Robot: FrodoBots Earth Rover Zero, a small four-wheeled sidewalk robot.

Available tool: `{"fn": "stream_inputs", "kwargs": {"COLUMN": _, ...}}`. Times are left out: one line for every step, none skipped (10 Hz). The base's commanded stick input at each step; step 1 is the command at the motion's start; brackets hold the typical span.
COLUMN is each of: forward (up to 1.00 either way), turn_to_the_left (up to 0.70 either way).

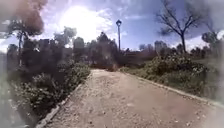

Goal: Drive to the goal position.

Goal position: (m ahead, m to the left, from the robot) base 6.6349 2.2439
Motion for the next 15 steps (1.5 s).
{"fn": "stream_inputs", "kwargs": {"forward": 0.7, "turn_to_the_left": 0.13}}
{"fn": "stream_inputs", "kwargs": {"forward": 0.7, "turn_to_the_left": 0.31}}
{"fn": "stream_inputs", "kwargs": {"forward": 0.7, "turn_to_the_left": 0.22}}
{"fn": "stream_inputs", "kwargs": {"forward": 0.7, "turn_to_the_left": 0.04}}
{"fn": "stream_inputs", "kwargs": {"forward": 0.7, "turn_to_the_left": 0.0}}
{"fn": "stream_inputs", "kwargs": {"forward": 0.7, "turn_to_the_left": 0.0}}
{"fn": "stream_inputs", "kwargs": {"forward": 0.7, "turn_to_the_left": 0.0}}
{"fn": "stream_inputs", "kwargs": {"forward": 0.7, "turn_to_the_left": 0.0}}
{"fn": "stream_inputs", "kwargs": {"forward": 0.7, "turn_to_the_left": 0.0}}
{"fn": "stream_inputs", "kwargs": {"forward": 0.7, "turn_to_the_left": 0.0}}
{"fn": "stream_inputs", "kwargs": {"forward": 0.7, "turn_to_the_left": 0.0}}
{"fn": "stream_inputs", "kwargs": {"forward": 0.7, "turn_to_the_left": 0.0}}
{"fn": "stream_inputs", "kwargs": {"forward": 0.7, "turn_to_the_left": 0.0}}
{"fn": "stream_inputs", "kwargs": {"forward": 0.7, "turn_to_the_left": 0.0}}
{"fn": "stream_inputs", "kwargs": {"forward": 0.7, "turn_to_the_left": 0.0}}
